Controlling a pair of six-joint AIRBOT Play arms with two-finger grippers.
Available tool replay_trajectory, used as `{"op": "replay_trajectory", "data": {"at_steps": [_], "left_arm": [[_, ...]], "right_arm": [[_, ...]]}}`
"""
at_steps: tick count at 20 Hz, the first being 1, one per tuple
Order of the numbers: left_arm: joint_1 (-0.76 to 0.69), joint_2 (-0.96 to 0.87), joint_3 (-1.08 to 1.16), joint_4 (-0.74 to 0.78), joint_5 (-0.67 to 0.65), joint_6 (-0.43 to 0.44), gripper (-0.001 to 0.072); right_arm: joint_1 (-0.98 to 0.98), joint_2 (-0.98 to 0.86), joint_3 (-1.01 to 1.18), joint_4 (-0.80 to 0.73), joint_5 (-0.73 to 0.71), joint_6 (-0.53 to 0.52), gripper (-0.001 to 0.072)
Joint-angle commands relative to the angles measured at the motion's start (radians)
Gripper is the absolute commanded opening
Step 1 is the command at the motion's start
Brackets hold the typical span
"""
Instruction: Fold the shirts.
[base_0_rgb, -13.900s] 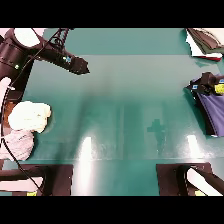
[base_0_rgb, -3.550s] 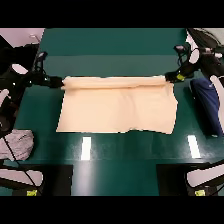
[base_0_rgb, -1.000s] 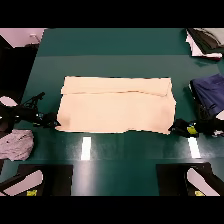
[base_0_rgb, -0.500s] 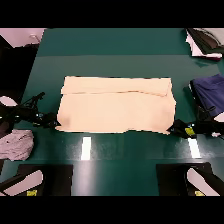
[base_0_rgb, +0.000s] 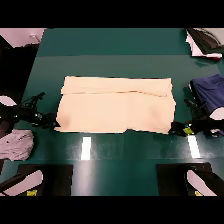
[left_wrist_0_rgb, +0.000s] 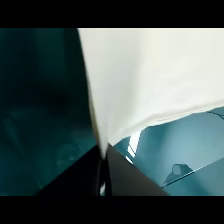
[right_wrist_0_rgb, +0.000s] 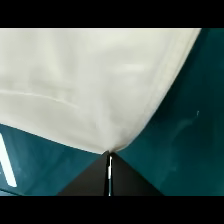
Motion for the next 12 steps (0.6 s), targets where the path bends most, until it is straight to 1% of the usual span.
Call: {"op": "replay_trajectory", "data": {"at_steps": [1, 3, 4, 6, 8, 10, 12], "left_arm": [[0.001, 0.102, 0.004, 0.034, -0.052, -0.002, 0.0018], [0.001, 0.207, 0.004, 0.032, -0.153, -0.019, 0.0018], [0.001, 0.261, 0.004, 0.028, -0.219, -0.036, 0.0018], [0.001, 0.338, 0.004, -0.004, -0.290, -0.077, 0.0018], [0.001, 0.351, 0.011, -0.064, -0.274, -0.086, 0.0019], [0.001, 0.344, 0.017, -0.090, -0.191, -0.088, 0.0019], [0.001, 0.319, 0.017, -0.091, -0.082, -0.104, 0.0018]], "right_arm": [[-0.029, 0.118, 0.110, -0.196, 0.189, 0.020, 0.0016], [-0.079, 0.200, 0.165, -0.237, 0.290, 0.019, 0.0016], [-0.101, 0.240, 0.181, -0.237, 0.315, 0.019, 0.0016], [-0.116, 0.307, 0.207, -0.233, 0.309, 0.020, 0.0016], [-0.092, 0.324, 0.238, -0.224, 0.279, 0.020, 0.0016], [-0.035, 0.291, 0.275, -0.225, 0.241, 0.020, 0.0016], [0.037, 0.197, 0.326, -0.228, 0.191, 0.021, 0.0015]]}}
